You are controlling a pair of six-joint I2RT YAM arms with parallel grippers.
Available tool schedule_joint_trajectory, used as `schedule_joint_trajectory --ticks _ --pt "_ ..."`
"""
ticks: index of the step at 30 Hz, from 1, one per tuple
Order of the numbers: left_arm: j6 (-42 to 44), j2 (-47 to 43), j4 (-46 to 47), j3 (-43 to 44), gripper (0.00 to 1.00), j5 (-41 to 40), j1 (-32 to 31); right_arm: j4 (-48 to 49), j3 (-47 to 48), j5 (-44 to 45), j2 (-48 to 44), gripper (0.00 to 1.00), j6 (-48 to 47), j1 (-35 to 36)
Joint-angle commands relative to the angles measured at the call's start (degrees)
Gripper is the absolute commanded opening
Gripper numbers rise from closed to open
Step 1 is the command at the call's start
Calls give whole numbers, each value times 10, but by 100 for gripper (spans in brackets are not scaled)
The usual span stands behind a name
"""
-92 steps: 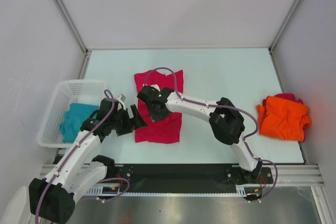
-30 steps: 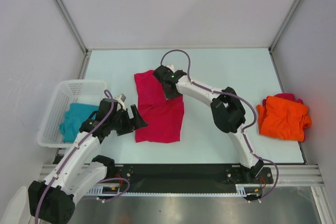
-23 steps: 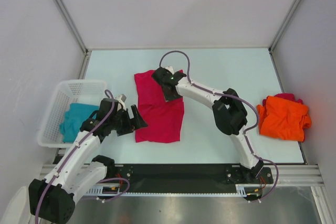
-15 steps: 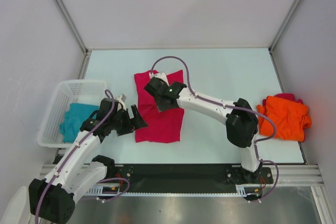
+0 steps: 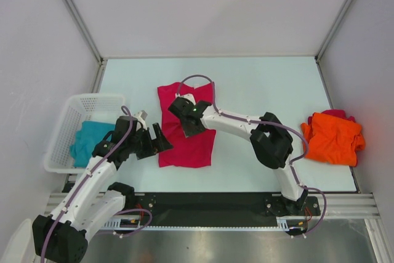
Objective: Fold and stack the t-shirts
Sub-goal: Fold the folded rectangular tshirt in 1/3 of the way
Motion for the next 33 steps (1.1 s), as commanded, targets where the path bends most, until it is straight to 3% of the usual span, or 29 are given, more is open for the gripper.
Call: schedule_joint_trajectory --ticks 1,22,28,33 --pt "9 -9 -6 25 95 -2 3 21 22 -8 25 40 -2 -8" --pt "16 6 -9 33 95 -7 3 -2 228 2 143 36 -78 -94" --pt "17 19 -2 30 95 -3 3 1 166 10 96 35 -64 -90" --pt "24 57 30 24 95 24 3 23 46 35 -33 38 -45 -71"
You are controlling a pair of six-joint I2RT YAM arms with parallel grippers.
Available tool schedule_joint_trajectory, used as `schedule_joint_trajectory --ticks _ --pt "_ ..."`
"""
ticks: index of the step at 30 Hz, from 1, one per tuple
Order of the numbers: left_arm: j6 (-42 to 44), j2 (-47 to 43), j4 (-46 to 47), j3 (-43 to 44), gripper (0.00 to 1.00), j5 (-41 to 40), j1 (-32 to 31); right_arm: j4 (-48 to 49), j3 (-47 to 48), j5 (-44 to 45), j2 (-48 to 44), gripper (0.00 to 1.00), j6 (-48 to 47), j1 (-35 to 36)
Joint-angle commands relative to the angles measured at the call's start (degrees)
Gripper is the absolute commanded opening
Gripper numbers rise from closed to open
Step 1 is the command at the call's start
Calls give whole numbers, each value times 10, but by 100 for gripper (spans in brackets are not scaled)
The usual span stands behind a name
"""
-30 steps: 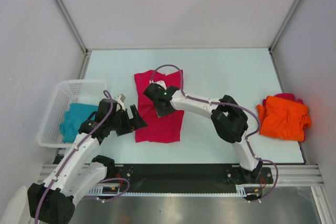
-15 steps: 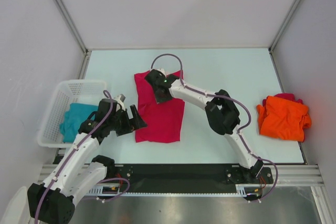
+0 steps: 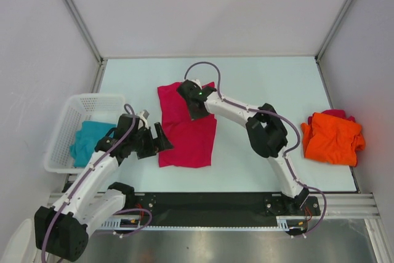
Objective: Fold and stack the t-shirts
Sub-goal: Fold the folded rectangular tshirt in 1/3 of the way
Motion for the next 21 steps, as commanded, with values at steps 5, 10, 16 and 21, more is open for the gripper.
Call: schedule_joint_trajectory --ticks 5,10,16,21 --pt "18 95 82 20 95 57 3 44 -179 27 -224 40 49 33" --pt "12 125 112 34 95 50 3 28 -168 22 -224 41 58 58" --pt "-4 168 157 38 95 25 3 11 -159 22 -216 41 84 89" --pt "-16 217 194 62 95 13 3 -3 -204 46 -263 41 114 123"
